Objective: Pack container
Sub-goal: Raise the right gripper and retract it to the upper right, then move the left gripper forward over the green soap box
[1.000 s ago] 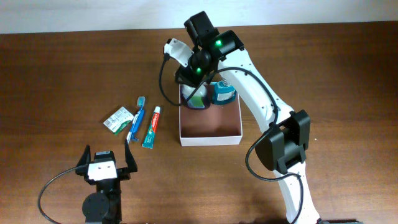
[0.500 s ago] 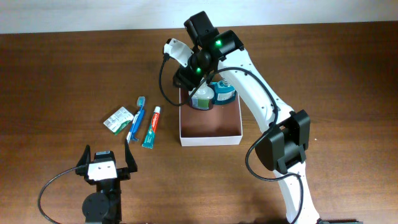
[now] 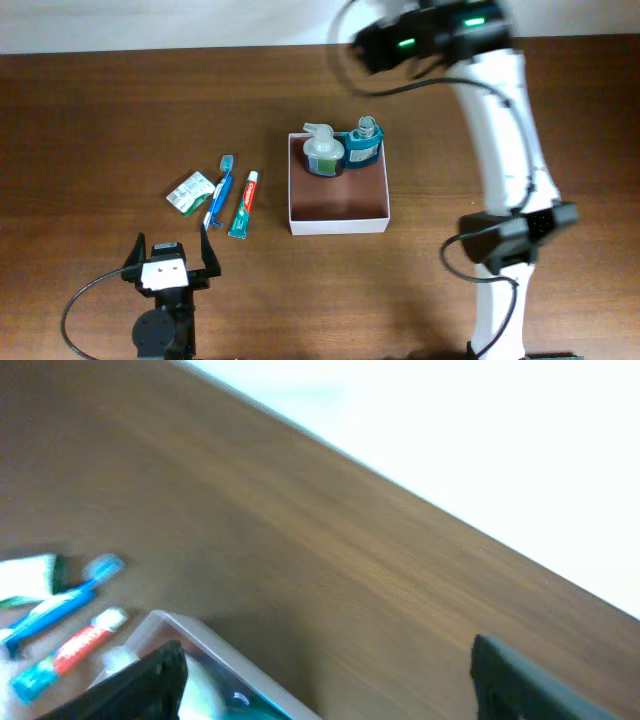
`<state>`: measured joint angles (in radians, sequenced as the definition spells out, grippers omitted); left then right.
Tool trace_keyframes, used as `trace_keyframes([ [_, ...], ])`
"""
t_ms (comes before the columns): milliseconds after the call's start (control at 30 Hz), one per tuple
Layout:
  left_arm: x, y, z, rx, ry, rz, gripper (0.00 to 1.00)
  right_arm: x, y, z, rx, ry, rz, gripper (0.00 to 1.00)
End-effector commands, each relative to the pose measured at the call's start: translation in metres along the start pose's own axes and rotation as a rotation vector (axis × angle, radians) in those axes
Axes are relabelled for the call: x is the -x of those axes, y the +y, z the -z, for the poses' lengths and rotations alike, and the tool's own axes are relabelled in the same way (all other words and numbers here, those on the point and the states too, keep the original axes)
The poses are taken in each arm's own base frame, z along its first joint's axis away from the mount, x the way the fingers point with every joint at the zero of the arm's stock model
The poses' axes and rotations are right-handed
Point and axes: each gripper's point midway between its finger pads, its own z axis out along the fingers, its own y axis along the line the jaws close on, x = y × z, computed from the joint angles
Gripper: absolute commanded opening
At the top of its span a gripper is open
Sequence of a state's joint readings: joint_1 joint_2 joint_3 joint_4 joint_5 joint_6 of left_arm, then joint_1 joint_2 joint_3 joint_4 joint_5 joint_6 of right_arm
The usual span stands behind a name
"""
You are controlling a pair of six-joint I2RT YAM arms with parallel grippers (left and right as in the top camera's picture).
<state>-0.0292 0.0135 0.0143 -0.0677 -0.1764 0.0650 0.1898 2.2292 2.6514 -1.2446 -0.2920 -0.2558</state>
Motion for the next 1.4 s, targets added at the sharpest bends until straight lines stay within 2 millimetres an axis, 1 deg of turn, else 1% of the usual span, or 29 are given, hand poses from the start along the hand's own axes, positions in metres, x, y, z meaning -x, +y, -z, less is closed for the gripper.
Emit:
trace_keyframes([
  [0, -0.001, 0.002, 0.000, 0.007, -0.003, -0.018, 0.99, -0.024, -0.060, 0.027, -0.096, 0.036, -0.137, 0.99],
  [67, -0.001, 0.002, 0.000, 0.007, -0.003, -0.018, 0.99, -0.044, -0.091, 0.039, -0.136, 0.066, -0.202, 0.99],
  [133, -0.001, 0.002, 0.000, 0.007, -0.003, -0.018, 0.99, -0.055, -0.114, 0.050, -0.168, 0.073, -0.244, 0.99],
  [267, -0.001, 0.002, 0.000, 0.007, -0.003, -0.018, 0.99, -0.073, -0.153, 0.069, -0.229, 0.068, -0.310, 0.99],
  [433, -0.001, 0.002, 0.000, 0.007, -0.003, -0.018, 0.99, -0.084, -0.174, 0.082, -0.265, 0.065, -0.347, 0.99],
  [600, -0.001, 0.002, 0.000, 0.007, -0.003, -0.018, 0.99, -0.089, -0.183, 0.087, -0.280, 0.063, -0.363, 0.99],
  [1167, -0.001, 0.002, 0.000, 0.007, -0.003, -0.019, 0.99, -0.089, -0.183, 0.087, -0.280, 0.064, -0.363, 0.99],
  [1233, 0.004, 0.017, 0.001, 0.097, -0.015, -0.083, 0.99, -0.089, -0.183, 0.087, -0.280, 0.063, -0.363, 0.99],
  [1267, 0.005, 0.022, 0.001, 0.124, -0.018, -0.083, 0.99, -0.089, -0.183, 0.087, -0.280, 0.064, -0.363, 0.99],
  [1300, 0.008, 0.025, 0.002, 0.142, -0.031, -0.079, 0.99, -0.089, -0.183, 0.087, -0.280, 0.064, -0.363, 0.99],
  [1367, 0.018, 0.025, 0.002, 0.141, -0.070, -0.069, 0.99, -0.089, -0.183, 0.087, -0.280, 0.064, -0.363, 0.99],
])
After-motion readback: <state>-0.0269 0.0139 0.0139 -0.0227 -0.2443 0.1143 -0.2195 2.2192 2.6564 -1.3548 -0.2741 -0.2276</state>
